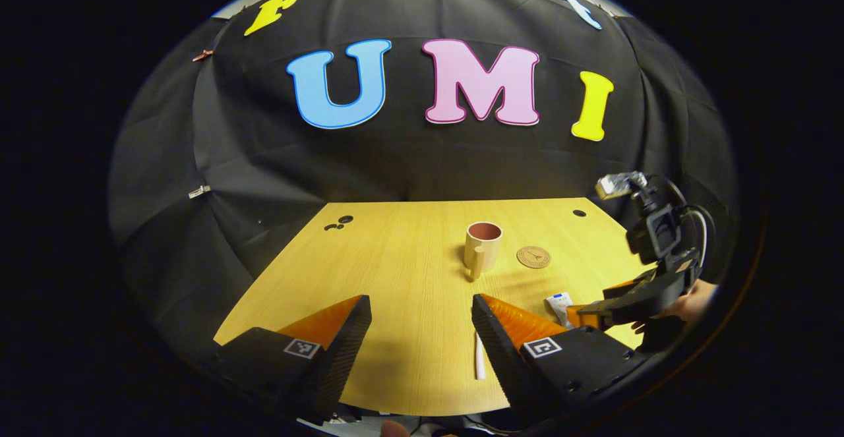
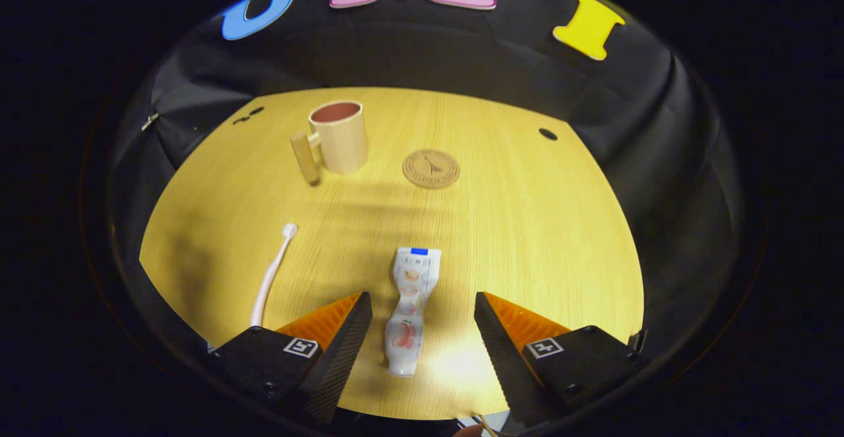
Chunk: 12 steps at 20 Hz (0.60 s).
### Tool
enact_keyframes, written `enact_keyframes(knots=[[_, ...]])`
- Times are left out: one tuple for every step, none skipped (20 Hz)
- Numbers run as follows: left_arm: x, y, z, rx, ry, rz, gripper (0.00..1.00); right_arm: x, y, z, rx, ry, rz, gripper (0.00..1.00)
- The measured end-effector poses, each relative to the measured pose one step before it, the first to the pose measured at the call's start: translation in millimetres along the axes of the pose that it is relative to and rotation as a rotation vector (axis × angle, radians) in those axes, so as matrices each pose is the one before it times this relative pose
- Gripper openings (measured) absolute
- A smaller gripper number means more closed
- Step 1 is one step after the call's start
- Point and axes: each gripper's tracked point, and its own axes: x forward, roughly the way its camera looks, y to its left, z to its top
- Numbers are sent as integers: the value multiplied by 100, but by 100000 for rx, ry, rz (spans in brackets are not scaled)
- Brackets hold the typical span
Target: Put the toothbrush and toothpaste on the desktop into the cup, then pick up the cup and place it on the coaster on the desktop.
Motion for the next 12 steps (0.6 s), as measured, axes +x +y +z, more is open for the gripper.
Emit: enact_keyframes(knots=[[11, 103, 50, -97, 20, 171, 96, 757, 148, -523, -1147, 2661, -85, 97], [65, 139, -102, -76, 165, 131, 95, 735, 304, -358, -656, 2178, -60, 96], [78, 60, -68, -219, 177, 82, 95, 606, 252, -333, -99, 2247, 179, 96], [93, 36, -314, -295, 279, -96, 95, 543, 232, -296, 579, 2242, 71, 96], [46, -58, -63, -263, 459, -47, 95, 473, 189, -173, 676, 2024, -31, 95], [80, -11, -234, -231, 496, -263, 96, 369, 52, -159, 622, 1893, -48, 94], [144, -19, -50, -120, 261, -220, 95, 382, 39, 58, 233, 1074, -107, 92], [64, 6, -263, -83, 162, 8, 95, 252, 60, 33, 589, 760, 112, 89], [62, 27, -84, -167, 304, -72, 95, 318, -7, -8, 793, 1242, 91, 83], [148, -127, -212, -256, 325, -83, 96, 178, 120, -43, 1430, 1280, 989, 82], [106, -64, -39, -263, 321, -36, 96, 258, 10, 479, 2242, -404, -51, 81], [123, -11, -94, -217, 258, -70, 96, 203, 6, 206, 1801, 329, 315, 77]])
